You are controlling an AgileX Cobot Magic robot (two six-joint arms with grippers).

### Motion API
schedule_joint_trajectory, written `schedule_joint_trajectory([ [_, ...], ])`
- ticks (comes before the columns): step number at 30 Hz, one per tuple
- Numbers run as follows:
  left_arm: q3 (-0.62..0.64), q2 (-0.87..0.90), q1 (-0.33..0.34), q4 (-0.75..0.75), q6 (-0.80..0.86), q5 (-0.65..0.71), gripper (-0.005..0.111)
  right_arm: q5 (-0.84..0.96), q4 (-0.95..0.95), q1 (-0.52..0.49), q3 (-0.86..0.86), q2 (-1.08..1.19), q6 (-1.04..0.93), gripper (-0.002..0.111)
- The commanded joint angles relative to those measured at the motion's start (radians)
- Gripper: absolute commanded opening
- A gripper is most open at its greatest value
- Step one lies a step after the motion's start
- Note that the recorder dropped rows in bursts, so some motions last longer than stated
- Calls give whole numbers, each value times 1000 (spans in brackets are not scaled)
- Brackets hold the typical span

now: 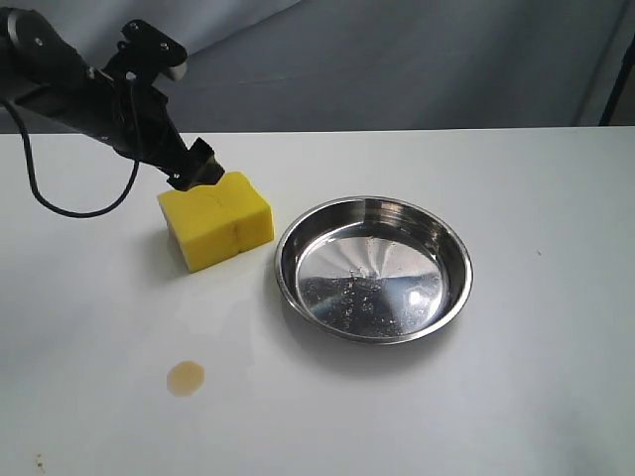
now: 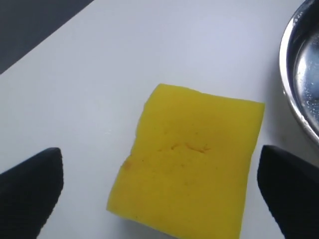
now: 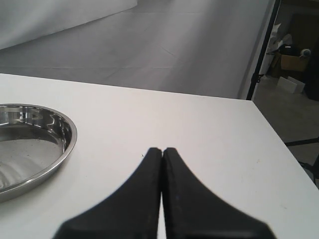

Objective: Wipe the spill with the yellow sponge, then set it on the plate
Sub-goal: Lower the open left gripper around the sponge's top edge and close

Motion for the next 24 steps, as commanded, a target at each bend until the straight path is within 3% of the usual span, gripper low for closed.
schedule_joint_trajectory([
  [1, -2, 40, -5, -5, 3, -35, 105, -8, 7, 3, 3, 4, 3, 0],
  [12, -2, 67, -5, -5, 6, -156, 105, -8, 7, 3, 3, 4, 3, 0],
  [24, -2, 69, -5, -2, 10, -194, 105, -8, 7, 3, 3, 4, 1, 0],
])
